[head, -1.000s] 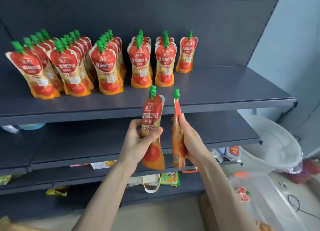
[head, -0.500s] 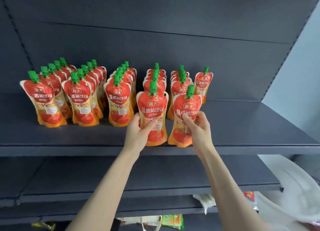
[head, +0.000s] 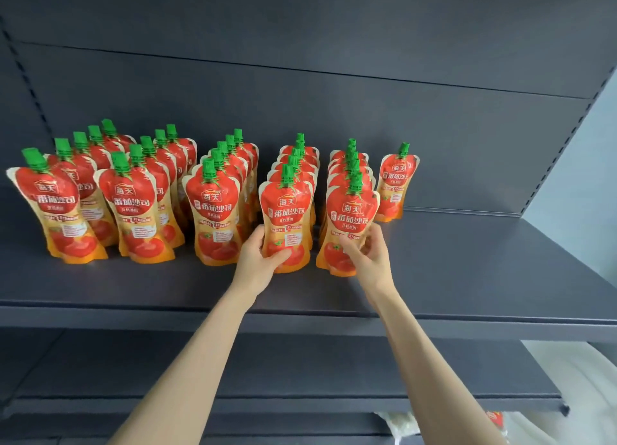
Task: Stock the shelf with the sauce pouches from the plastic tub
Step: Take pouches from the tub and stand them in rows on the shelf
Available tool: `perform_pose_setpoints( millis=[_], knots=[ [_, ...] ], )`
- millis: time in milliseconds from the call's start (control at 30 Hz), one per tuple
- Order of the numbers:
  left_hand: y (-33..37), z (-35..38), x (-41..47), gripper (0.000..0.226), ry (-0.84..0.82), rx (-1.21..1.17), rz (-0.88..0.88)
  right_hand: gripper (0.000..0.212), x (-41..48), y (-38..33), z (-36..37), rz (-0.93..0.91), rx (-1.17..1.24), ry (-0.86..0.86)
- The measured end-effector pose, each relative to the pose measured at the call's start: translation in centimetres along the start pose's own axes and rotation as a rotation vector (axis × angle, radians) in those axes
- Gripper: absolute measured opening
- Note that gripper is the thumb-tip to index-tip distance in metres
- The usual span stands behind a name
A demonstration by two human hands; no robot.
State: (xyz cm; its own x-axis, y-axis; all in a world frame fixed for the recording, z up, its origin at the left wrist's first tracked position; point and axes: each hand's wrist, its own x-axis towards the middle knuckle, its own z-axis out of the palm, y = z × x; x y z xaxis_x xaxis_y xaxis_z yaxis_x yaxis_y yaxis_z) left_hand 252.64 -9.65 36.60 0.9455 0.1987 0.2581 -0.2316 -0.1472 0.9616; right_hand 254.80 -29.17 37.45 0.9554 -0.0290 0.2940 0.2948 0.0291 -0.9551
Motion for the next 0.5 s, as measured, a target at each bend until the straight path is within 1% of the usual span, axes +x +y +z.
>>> perform_pose_setpoints(
  millis=[100,200,333,500],
  knots=[
    [-1.1,-0.3,0.0,0.047,-0.019,0.15,-0.023,0.038,-0.7,1.2,-0.8,-0.002,-0.123,-0.022],
    [-1.2,-0.4,0.0,0.048,-0.017,0.174,0.005,0.042,-0.6,1.2,-0.9,-0.006,-0.242,0.036],
    [-1.1,-0.9,0.2,0.041,-0.015,0.193,0.029,0.042,-0.3,1.3,-1.0,-0.008,-0.31,0.044],
    [-1.1,-1.2,0.8,0.035,-0.036,0.19,0.024,0.051,-0.2,1.9,-1.0,0.0,-0.407,0.029]
  ],
)
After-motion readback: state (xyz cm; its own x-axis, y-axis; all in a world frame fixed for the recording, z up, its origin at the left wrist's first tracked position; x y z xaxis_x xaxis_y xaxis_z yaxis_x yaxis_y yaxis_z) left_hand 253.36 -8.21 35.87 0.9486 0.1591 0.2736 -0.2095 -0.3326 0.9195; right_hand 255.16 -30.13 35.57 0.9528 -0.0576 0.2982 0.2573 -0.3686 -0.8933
